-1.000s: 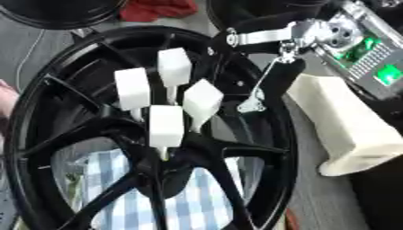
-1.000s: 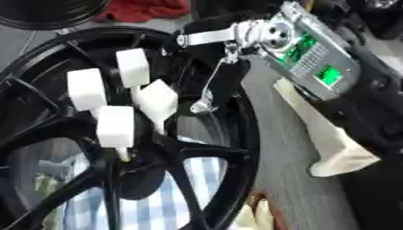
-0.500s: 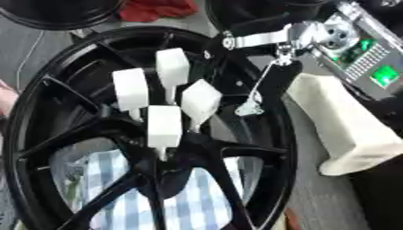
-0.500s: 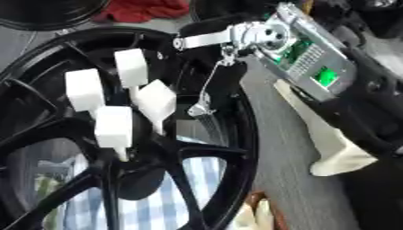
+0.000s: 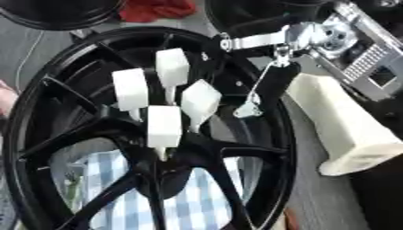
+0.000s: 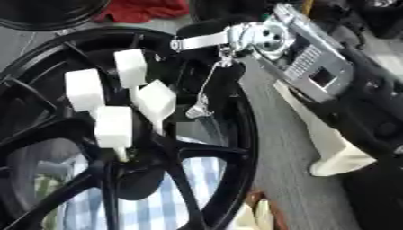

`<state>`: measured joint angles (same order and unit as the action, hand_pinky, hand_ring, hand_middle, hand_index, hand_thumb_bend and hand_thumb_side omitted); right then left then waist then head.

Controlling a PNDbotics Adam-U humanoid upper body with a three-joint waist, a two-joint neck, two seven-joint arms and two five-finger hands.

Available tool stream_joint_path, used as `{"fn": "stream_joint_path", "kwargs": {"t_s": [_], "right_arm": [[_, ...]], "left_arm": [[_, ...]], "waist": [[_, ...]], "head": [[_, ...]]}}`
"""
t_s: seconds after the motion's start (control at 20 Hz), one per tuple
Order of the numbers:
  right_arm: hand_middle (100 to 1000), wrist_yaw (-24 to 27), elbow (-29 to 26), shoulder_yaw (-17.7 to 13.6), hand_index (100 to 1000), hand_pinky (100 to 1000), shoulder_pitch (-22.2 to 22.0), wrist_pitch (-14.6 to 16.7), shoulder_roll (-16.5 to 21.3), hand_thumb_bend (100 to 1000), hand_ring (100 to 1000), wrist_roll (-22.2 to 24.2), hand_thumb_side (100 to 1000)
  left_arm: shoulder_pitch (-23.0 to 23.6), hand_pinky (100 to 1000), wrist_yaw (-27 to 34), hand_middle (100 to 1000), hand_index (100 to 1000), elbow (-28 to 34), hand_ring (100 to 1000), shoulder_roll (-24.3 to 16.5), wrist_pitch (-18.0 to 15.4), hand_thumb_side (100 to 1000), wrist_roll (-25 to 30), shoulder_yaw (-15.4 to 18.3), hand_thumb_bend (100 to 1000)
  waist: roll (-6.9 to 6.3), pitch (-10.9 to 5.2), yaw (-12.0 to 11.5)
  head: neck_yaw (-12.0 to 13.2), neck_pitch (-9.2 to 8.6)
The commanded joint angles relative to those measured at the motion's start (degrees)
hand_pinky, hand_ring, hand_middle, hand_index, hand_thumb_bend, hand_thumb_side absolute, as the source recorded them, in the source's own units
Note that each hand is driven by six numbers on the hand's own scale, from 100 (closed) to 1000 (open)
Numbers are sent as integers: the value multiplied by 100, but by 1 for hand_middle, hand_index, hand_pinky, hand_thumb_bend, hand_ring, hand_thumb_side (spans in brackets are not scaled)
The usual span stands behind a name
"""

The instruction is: Pull the pin out of the wheel hub.

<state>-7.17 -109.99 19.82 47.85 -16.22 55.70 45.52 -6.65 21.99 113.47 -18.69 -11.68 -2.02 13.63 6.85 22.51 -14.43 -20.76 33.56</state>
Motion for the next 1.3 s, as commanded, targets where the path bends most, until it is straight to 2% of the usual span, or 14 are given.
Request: {"fn": "stream_joint_path", "kwargs": {"t_s": [0.05,0.9,1.3], "right_arm": [[803,4,-61,-32,813,855,105,1,81,404,891,53,100],[793,-23,-29,28,804,853,165,-26,3,399,889,114,100],[684,11,4,23,754,836,175,-62,-3,378,836,40,100]], "left_arm": [[-34,880,24,675,764,113,631,-82,4,732,2,7,100],[-38,879,30,675,764,113,631,-85,6,731,-8,9,100],[-37,879,34,674,763,113,631,-81,11,732,-4,2,100]], "waist": [[-36,-163,6],[-26,-191,9],[-38,-184,13]], "head": [[-14,-60],[-8,-48],[-4,-66]]}}
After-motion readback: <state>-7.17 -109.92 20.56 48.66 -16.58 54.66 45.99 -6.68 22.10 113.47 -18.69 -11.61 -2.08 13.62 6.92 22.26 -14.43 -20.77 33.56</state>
